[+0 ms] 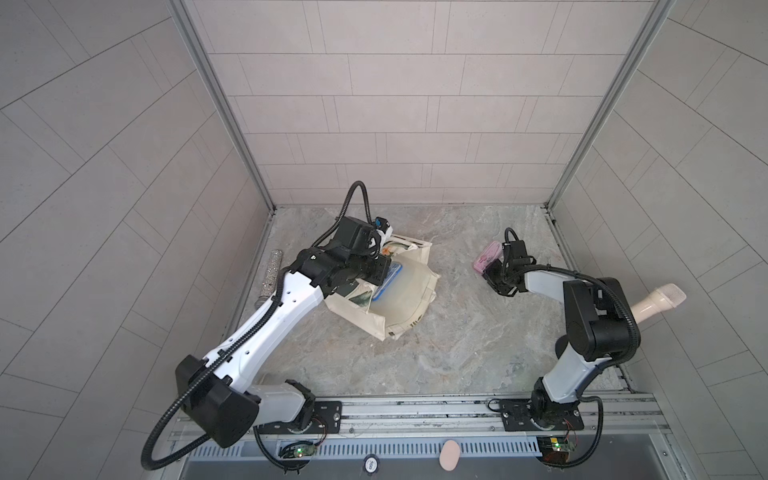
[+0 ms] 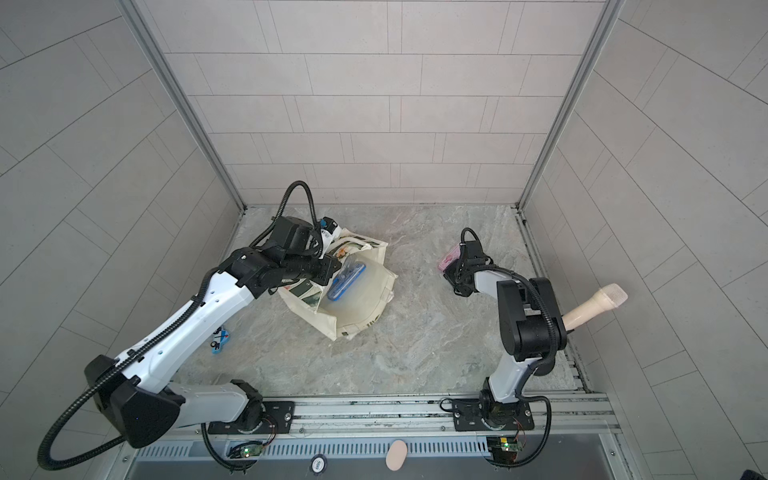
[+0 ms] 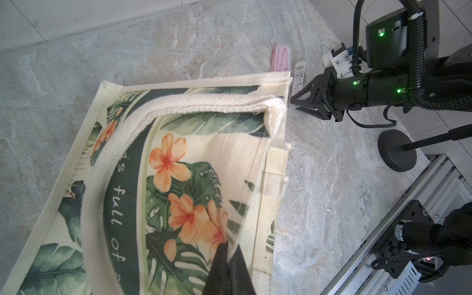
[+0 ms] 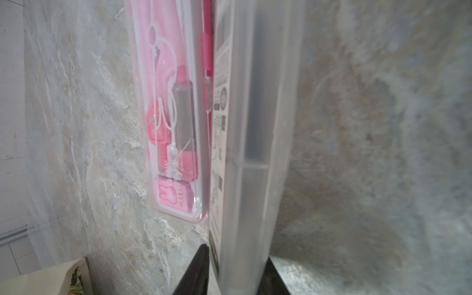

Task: Take out the compass set from the canvas bag
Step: Place the compass set at the center of the board.

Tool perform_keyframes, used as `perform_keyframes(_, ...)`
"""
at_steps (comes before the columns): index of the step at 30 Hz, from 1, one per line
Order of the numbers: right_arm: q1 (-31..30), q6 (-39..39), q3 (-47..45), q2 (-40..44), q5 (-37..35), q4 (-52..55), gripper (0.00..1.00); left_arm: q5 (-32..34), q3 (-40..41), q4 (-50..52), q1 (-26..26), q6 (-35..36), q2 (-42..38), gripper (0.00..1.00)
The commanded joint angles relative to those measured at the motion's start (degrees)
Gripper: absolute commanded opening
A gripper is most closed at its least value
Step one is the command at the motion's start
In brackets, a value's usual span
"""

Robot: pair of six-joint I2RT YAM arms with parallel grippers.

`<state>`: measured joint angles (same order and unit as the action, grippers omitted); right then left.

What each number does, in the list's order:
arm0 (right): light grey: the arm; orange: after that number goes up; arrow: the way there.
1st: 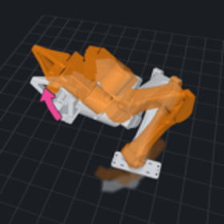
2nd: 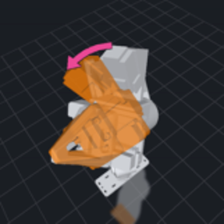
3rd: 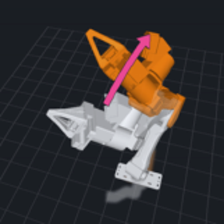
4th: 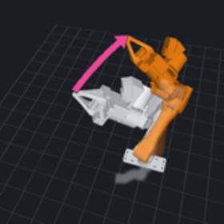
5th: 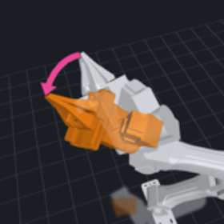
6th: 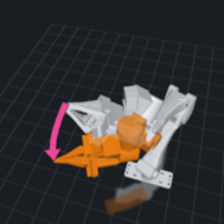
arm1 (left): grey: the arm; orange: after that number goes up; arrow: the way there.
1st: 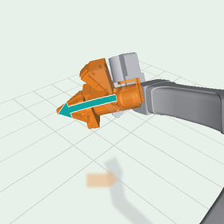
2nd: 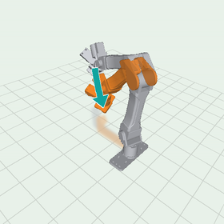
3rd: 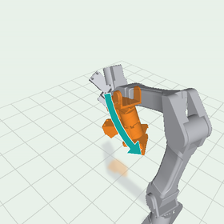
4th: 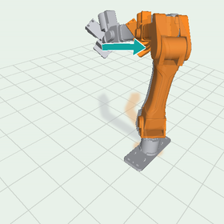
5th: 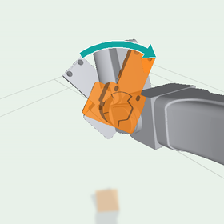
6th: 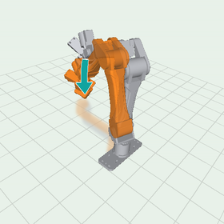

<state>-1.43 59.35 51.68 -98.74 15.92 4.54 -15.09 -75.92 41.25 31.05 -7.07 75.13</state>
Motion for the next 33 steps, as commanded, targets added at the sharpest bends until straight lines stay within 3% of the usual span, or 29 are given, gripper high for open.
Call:
perform_keyframes(1,0.5,0.4,-0.04,-0.6,-0.74,1.27,0.38,0.52,-2.61,0.66,-0.16,1.01,0.36,0.0)
perform_keyframes(14,2.5,-3.6,-2.26,4.08,-0.04,5.27,0.63,0.68,-3.2,1.44,-0.17,0.54,-0.85,0.0)
perform_keyframes(23,1.49,-7.15,-4.73,14.35,3.23,10.85,0.64,0.75,-2.17,0.14,-0.11,-0.2,-1.98,0.0)
perform_keyframes(27,-1.94,-9.5,-5.1,21.24,2.57,15.37,0.64,0.41,-1.06,-1.04,-0.12,-0.92,-2.42,0.0)
perform_keyframes(33,-12.26,-9.62,-5.12,29.74,2.56,18.99,0.65,0.08,-0.52,-1.7,-0.14,-1.64,-3.14,0.0)
